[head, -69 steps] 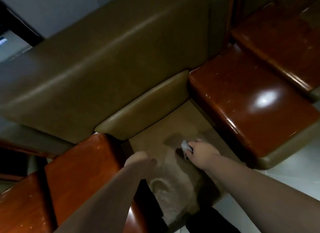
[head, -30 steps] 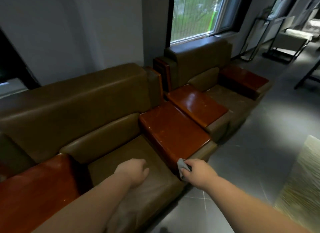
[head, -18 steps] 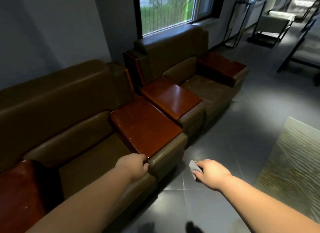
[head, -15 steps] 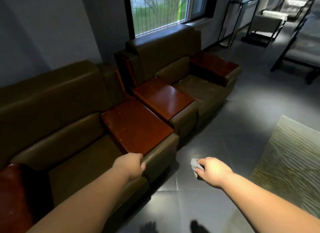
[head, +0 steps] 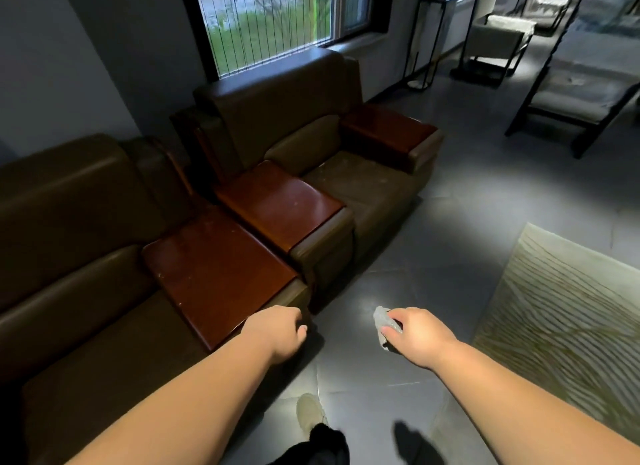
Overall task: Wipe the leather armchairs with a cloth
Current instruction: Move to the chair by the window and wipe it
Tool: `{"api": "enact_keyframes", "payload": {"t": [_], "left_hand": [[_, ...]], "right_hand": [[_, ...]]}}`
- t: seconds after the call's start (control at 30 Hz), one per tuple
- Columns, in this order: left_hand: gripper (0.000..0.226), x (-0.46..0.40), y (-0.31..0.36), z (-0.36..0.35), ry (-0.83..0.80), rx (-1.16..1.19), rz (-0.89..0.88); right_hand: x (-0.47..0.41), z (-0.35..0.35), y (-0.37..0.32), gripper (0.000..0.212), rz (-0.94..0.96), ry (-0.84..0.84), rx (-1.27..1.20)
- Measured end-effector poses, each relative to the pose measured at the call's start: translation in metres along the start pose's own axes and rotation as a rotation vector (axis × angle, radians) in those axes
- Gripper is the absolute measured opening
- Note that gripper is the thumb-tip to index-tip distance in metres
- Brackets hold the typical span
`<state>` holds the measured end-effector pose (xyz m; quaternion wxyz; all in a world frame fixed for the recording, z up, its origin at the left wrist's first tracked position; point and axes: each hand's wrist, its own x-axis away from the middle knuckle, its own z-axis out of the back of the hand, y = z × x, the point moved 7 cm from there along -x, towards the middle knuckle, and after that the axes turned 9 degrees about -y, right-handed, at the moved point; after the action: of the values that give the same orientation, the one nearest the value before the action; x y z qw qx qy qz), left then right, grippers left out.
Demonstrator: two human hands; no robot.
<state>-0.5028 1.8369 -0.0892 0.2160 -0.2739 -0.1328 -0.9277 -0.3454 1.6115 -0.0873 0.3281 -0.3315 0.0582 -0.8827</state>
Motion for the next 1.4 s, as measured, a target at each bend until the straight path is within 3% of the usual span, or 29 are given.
{"api": "enact_keyframes", "payload": {"t": [0.47,0.7,0.97,1.4], "left_hand": [[0.038,-0.162,0.012,0.070,-0.056,-0.005,-0.031],[0.043,-0.245,0.006,0.132,-0.078,0.087,-0.013],[0.033,-0.301,0.006,0.171,-0.065,0.182,-0.002],[0.021,-0.405,0.044,0.232,-0.065,0.335,0.195]], "right_hand": [[-0.130,0.101,0.038,0.023,0.025,-0.032,0.065],[-0.216,0.159,0.044,0.023,0.046,-0.023,0.072],[-0.283,0.195,0.052,0.027,0.056,-0.031,0.095],[-0.427,0.274,0.107,0.032,0.182,-0.147,0.206]]}}
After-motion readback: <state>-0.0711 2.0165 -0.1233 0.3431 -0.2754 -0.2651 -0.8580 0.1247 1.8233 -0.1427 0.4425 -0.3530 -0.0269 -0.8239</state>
